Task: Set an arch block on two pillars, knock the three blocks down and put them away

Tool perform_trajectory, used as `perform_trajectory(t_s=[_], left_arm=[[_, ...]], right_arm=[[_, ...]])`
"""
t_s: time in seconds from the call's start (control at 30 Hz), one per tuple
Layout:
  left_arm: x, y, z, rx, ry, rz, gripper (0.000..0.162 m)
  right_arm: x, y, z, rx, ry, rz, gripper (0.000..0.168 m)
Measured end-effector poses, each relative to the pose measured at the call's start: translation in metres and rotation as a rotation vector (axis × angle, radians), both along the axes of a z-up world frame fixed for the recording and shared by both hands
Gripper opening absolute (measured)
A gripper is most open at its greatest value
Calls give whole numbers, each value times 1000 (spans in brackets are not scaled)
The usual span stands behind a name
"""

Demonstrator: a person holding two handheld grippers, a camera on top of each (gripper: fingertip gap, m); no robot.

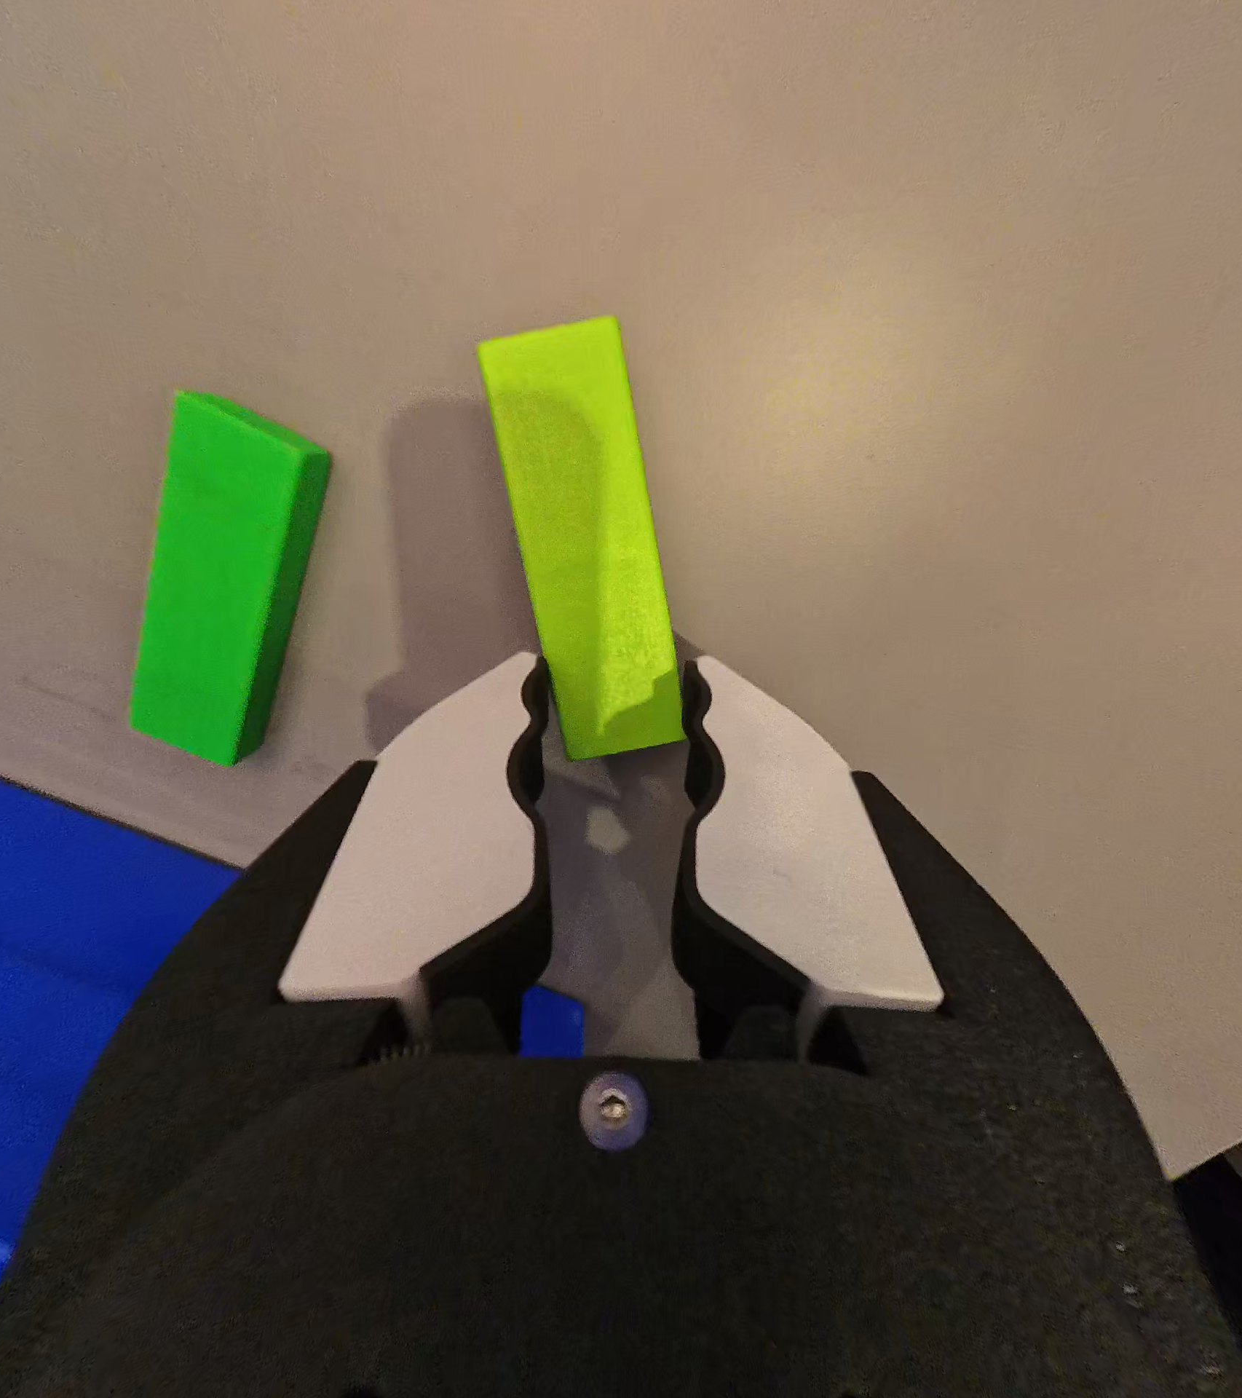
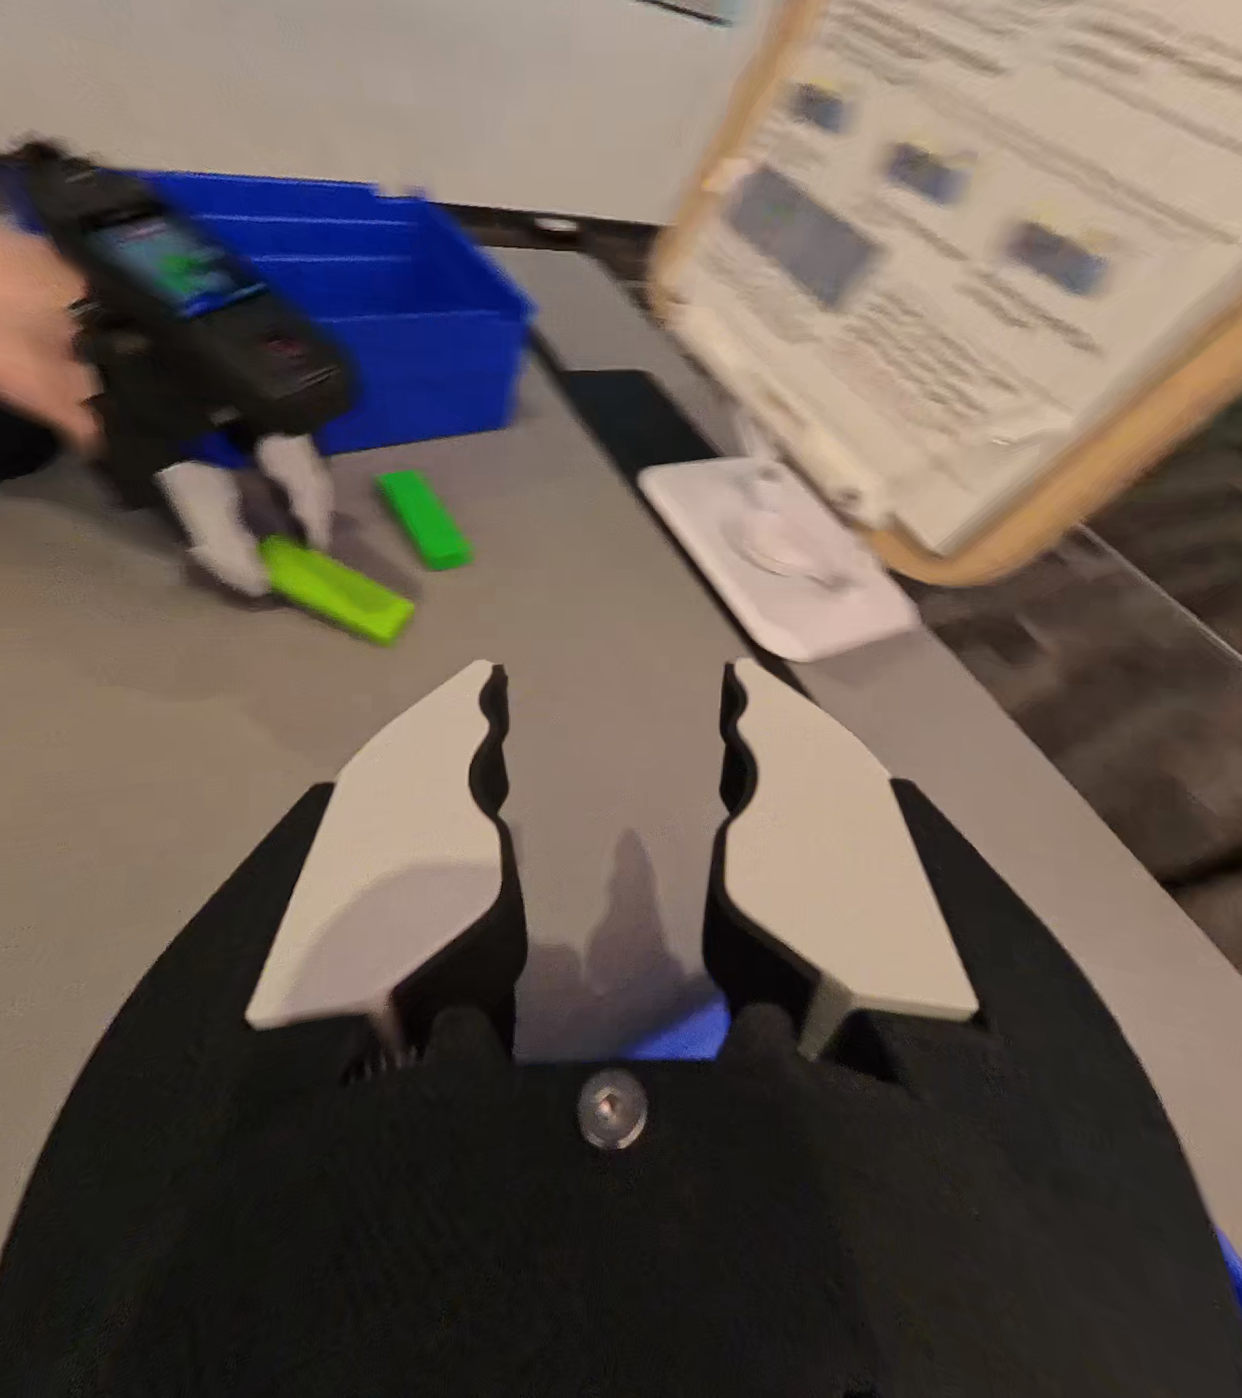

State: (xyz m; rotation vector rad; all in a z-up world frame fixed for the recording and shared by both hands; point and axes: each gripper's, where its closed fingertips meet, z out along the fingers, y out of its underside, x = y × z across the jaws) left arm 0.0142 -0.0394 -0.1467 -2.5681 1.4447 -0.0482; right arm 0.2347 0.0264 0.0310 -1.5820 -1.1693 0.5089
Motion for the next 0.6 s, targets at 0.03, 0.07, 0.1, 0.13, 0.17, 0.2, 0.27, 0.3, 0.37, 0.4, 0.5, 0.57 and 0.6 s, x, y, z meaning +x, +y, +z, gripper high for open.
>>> perform_trajectory(t_s=[0.03,0.07,0.1,0.13,0.17,0.2,0.27,0.3,0.37,0.4,0.5,0.57,0.6], left_arm=[[3,-1,9,14,-28,-15,34],[6,-3,20,28,-58,-27,34],[11,-7,32,39,-109,-42,33],[17,-14,44,34,-165,-57,33],[21,-21,54,27,-202,-73,33],[23,-25,64,47,-226,-90,33],[22,-26,82,117,-239,-101,33],[20,-27,90,143,-242,-106,33],[20,-30,105,179,-278,-118,33],[21,-31,113,197,-309,-121,33],[28,-38,133,230,-396,-155,33],[34,-43,138,239,-424,-184,33],[37,-44,141,248,-436,-196,33]], right_arm=[[-17,-9,-7,-7,-24,76,55],[-30,-16,-14,-11,-52,129,55],[-40,-20,-22,-18,-86,166,55],[-46,-22,-30,-27,-117,183,55],[-52,-21,-38,-39,-141,187,55],[-56,-21,-46,-57,-161,190,55],[-63,-21,-60,-85,-196,199,55],[-66,-20,-65,-93,-211,203,55],[-71,-21,-74,-109,-226,214,55],[-76,-24,-75,-119,-211,230,55],[-108,-53,-58,-159,-64,388,56],[-131,-76,-44,-123,-16,483,57],[-141,-85,-40,-91,-21,511,61]])
